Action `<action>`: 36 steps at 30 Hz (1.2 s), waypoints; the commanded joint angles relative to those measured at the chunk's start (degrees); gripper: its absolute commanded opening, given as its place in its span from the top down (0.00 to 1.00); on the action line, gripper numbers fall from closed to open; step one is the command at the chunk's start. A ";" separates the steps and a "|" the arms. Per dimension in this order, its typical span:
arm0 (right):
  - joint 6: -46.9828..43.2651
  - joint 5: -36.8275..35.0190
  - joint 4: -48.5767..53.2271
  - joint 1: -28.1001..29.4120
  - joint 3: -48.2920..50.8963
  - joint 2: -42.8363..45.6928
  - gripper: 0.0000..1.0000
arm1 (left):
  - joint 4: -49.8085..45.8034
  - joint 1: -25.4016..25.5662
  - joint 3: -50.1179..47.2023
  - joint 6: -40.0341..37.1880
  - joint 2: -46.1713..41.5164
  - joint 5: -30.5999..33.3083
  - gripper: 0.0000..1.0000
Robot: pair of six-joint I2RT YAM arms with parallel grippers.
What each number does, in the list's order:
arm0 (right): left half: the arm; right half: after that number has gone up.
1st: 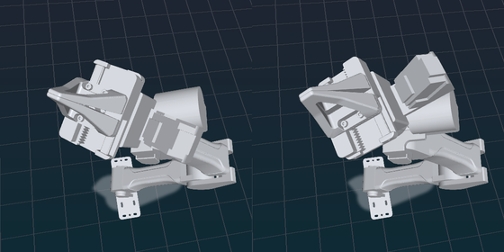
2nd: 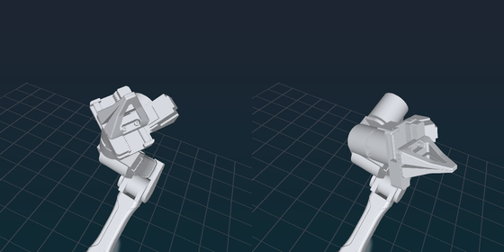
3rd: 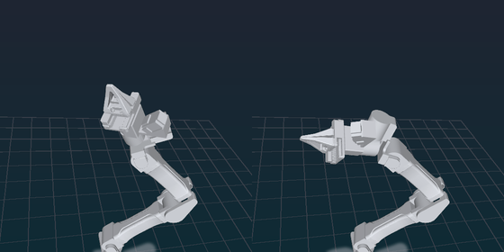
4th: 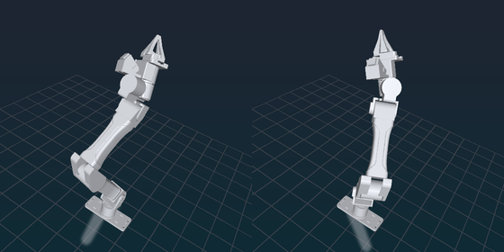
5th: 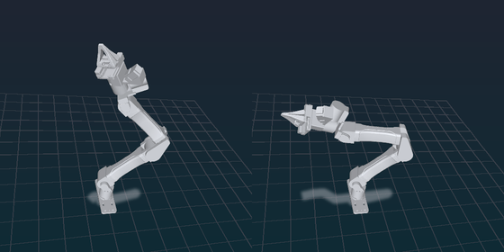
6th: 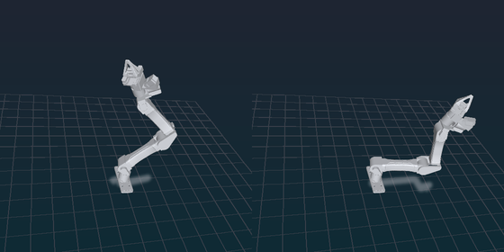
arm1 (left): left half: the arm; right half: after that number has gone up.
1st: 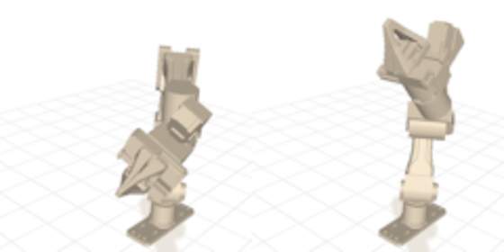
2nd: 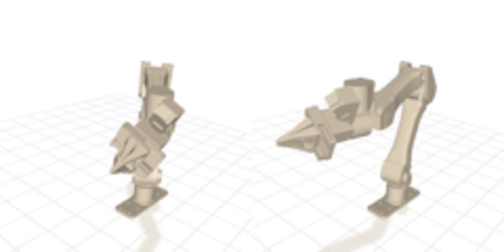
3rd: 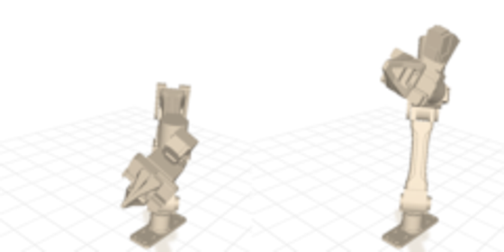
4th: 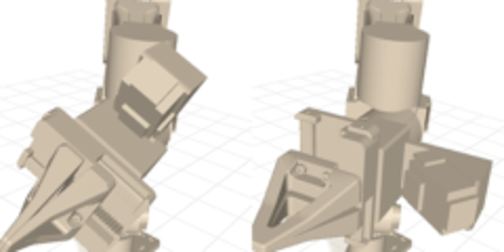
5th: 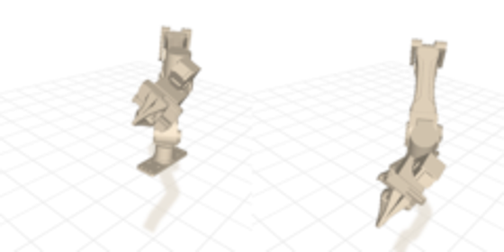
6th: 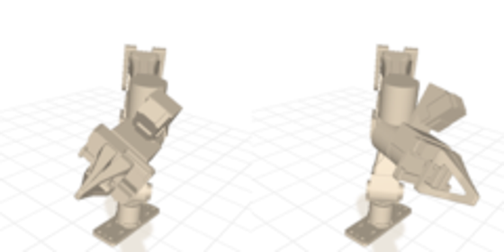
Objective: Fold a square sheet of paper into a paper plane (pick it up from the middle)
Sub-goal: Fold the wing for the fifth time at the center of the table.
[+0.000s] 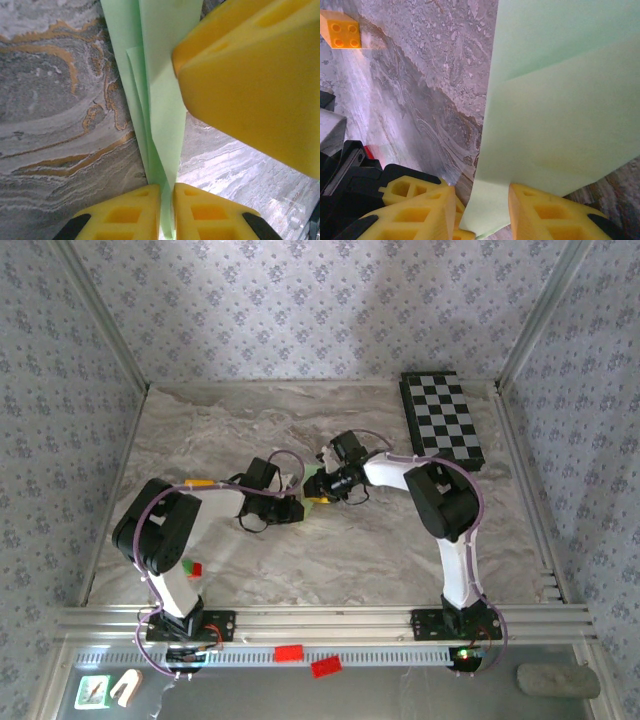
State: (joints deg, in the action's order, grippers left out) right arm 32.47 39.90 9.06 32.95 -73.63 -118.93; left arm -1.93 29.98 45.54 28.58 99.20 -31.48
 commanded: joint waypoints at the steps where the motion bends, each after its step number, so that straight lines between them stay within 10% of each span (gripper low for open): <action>1: -1.22 -0.20 2.98 0.65 -1.60 -1.38 0.65 | -2.27 0.08 -0.89 -1.16 2.75 1.36 0.84; 17: -3.29 -3.77 9.13 1.11 -4.38 -1.48 0.66 | -2.64 -0.27 -0.71 2.15 -11.80 5.25 0.78; 36: -1.73 -3.35 8.88 1.15 -5.19 -1.65 0.69 | 7.51 1.65 -2.50 9.86 -3.59 -1.35 0.90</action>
State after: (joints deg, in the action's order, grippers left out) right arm 30.41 37.26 15.79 33.69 -77.21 -119.68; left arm 4.54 31.24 43.53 37.85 94.72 -31.70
